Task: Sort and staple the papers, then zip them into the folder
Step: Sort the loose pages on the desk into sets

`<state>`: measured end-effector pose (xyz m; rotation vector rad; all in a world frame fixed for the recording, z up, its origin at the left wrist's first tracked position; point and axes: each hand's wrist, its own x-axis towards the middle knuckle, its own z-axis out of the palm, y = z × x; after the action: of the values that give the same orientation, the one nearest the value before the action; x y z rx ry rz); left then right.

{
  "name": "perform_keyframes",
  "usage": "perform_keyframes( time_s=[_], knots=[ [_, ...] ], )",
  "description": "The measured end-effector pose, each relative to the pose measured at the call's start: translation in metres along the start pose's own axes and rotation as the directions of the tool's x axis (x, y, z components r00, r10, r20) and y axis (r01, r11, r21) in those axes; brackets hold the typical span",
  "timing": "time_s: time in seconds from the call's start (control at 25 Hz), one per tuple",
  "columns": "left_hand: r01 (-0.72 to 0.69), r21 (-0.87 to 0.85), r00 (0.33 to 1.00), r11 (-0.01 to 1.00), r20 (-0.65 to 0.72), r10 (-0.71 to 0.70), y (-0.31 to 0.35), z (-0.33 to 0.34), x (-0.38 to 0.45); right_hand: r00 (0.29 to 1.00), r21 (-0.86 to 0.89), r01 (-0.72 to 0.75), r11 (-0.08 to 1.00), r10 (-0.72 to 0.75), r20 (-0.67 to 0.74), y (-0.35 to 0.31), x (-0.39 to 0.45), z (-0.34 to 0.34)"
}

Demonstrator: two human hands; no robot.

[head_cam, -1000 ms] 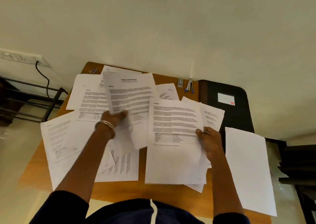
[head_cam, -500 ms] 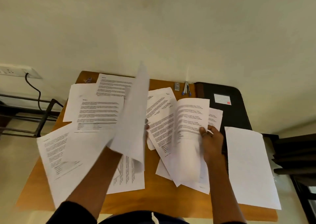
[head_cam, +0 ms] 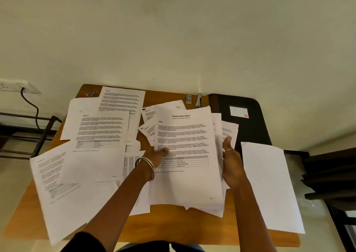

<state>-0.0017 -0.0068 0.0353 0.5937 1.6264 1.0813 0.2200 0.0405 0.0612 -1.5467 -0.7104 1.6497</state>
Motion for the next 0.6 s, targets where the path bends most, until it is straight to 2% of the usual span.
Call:
perform_keyframes(
  time_s=[0.08, 0.16, 0.28, 0.4, 0.44, 0.52, 0.6],
  knots=[
    [-0.133, 0.137, 0.987, 0.982, -0.068, 0.143, 0.001, 0.01, -0.005, 0.996, -0.173, 0.078, 0.982, -0.069, 0.057, -0.008, -0.002, -0.012],
    [-0.274, 0.155, 0.943, 0.949, -0.148, 0.297, 0.006, 0.023, -0.011, 0.978, -0.365, 0.205, 0.908, -0.198, 0.056, -0.011, -0.002, -0.022],
    [-0.386, 0.14, 0.882, 0.912, -0.234, 0.41, 0.035, 0.039, -0.026, 0.923, -0.332, 0.374, 0.866, -0.383, 0.041, -0.017, -0.004, -0.027],
    [-0.486, 0.268, 0.787, 0.832, -0.279, 0.55, 0.047, 0.046, -0.031, 0.844, -0.273, 0.533, 0.801, -0.527, 0.103, -0.03, -0.004, -0.03],
    [-0.492, 0.29, 0.775, 0.821, -0.284, 0.564, 0.043, 0.047, -0.03, 0.827, -0.299, 0.558, 0.774, -0.547, 0.129, -0.031, -0.002, -0.03],
    [-0.429, 0.335, 0.798, 0.839, -0.294, 0.526, 0.024, 0.053, -0.028, 0.811, -0.41, 0.576, 0.708, -0.556, 0.179, -0.022, 0.0, -0.028],
    [-0.27, 0.431, 0.848, 0.861, -0.318, 0.425, -0.006, 0.057, -0.025, 0.846, -0.522, 0.526, 0.671, -0.473, 0.245, -0.002, 0.002, -0.024]
  ],
)
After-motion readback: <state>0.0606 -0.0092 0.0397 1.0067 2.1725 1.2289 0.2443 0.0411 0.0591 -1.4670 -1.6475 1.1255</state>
